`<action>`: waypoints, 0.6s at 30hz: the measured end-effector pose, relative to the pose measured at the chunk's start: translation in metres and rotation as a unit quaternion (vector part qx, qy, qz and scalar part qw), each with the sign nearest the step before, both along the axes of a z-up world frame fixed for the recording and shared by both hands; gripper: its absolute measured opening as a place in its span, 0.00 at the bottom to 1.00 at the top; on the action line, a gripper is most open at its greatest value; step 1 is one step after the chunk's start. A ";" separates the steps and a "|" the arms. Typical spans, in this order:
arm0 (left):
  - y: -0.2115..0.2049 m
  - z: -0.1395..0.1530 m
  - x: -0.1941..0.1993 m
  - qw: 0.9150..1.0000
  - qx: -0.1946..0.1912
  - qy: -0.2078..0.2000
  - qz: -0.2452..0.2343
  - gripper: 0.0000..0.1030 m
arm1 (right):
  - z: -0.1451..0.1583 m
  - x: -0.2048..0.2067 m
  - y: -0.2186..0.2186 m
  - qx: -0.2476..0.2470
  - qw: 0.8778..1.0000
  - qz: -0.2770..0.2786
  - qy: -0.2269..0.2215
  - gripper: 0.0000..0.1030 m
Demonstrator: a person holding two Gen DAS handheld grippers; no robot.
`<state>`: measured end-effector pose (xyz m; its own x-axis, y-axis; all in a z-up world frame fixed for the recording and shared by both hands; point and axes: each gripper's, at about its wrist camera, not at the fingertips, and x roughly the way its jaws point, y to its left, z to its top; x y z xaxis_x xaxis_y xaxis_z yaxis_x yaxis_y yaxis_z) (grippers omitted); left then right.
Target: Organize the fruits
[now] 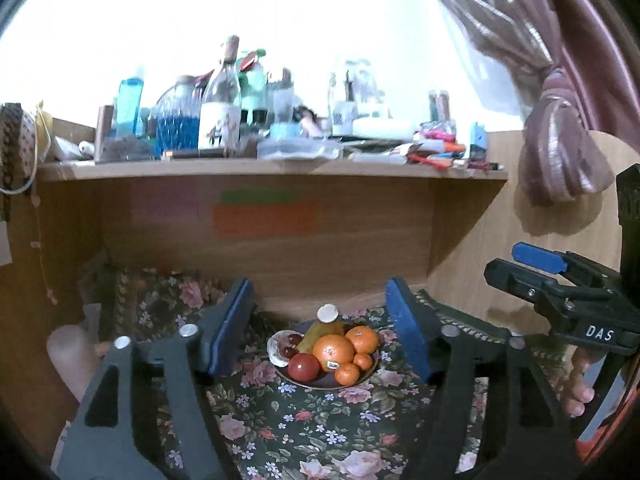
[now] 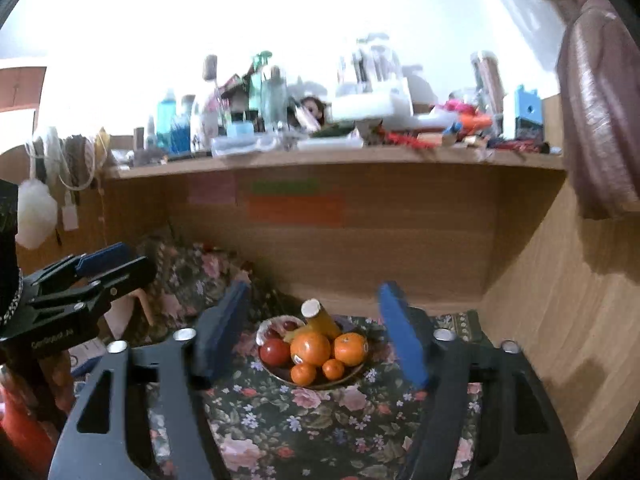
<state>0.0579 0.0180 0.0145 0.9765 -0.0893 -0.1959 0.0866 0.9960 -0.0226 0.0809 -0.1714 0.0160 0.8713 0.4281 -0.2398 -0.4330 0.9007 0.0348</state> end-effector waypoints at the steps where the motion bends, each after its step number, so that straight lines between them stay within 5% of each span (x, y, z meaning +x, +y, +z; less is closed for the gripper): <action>1: -0.002 0.002 -0.005 1.000 0.002 -0.006 0.003 0.75 | 0.002 -0.006 -0.002 0.005 1.000 -0.004 -0.008 0.80; 10: -0.010 0.008 -0.035 0.999 0.005 -0.036 0.017 0.98 | 0.012 -0.036 -0.010 0.019 0.999 -0.016 -0.038 0.96; 18: -0.013 0.006 -0.044 0.999 0.007 -0.039 0.016 1.00 | 0.011 -0.048 -0.009 0.013 0.998 -0.031 -0.045 1.00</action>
